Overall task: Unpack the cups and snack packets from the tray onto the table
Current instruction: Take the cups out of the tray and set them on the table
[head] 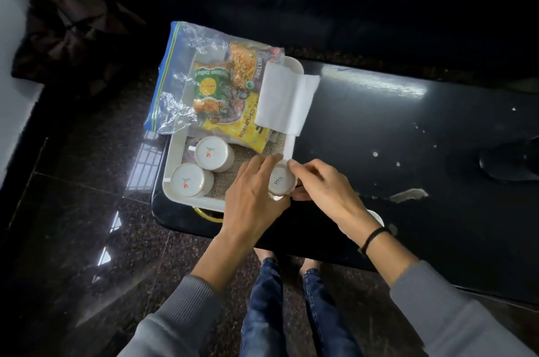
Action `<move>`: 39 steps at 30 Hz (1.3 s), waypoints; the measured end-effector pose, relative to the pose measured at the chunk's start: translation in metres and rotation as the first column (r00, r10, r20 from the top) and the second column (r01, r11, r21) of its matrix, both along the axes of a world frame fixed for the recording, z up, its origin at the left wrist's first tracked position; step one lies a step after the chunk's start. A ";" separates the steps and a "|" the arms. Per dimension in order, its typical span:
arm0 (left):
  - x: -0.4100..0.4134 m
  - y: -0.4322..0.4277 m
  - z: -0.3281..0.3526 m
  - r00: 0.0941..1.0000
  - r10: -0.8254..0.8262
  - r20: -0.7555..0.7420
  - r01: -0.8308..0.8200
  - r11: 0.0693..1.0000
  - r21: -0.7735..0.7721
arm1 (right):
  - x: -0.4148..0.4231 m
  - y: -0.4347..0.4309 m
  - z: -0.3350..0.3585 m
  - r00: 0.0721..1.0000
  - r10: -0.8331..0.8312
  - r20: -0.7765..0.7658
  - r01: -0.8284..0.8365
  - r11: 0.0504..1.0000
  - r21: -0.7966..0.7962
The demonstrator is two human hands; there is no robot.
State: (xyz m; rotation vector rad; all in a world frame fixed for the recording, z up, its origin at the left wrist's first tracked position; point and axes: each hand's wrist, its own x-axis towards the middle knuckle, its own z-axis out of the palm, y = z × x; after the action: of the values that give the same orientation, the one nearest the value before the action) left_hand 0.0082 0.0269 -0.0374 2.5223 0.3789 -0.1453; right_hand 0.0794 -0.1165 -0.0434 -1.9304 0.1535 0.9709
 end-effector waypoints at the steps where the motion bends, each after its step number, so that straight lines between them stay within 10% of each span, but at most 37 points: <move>1: 0.006 -0.006 0.003 1.000 -0.026 0.007 0.026 1.000 -0.010 | 0.003 -0.008 0.001 0.999 -0.041 -0.031 0.042 0.999 0.017; 18: 0.074 -0.141 0.022 0.858 -0.488 0.162 0.514 0.813 -0.275 | 0.018 -0.179 0.017 0.832 -0.480 -0.277 0.552 0.763 0.335; 26: 0.076 -0.179 0.003 0.826 -0.564 -0.005 0.532 0.782 -0.326 | -0.004 -0.242 0.007 0.770 -0.606 -0.201 0.635 0.759 0.145; 32: 0.069 -0.205 -0.012 0.816 -0.557 -0.157 0.469 0.796 -0.382 | -0.026 -0.253 -0.005 0.875 -0.478 0.078 0.475 0.818 -0.325; 39: 0.062 -0.232 -0.022 0.793 -0.553 -0.256 0.409 0.794 -0.449 | -0.041 -0.236 -0.017 0.884 -0.429 0.187 0.467 0.786 -0.405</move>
State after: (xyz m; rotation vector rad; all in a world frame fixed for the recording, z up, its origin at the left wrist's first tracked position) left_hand 0.0701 -0.2055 -0.0590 2.1417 -0.1724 -0.8394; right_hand 0.0381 -0.3529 -0.0603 -2.1913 0.8126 0.5539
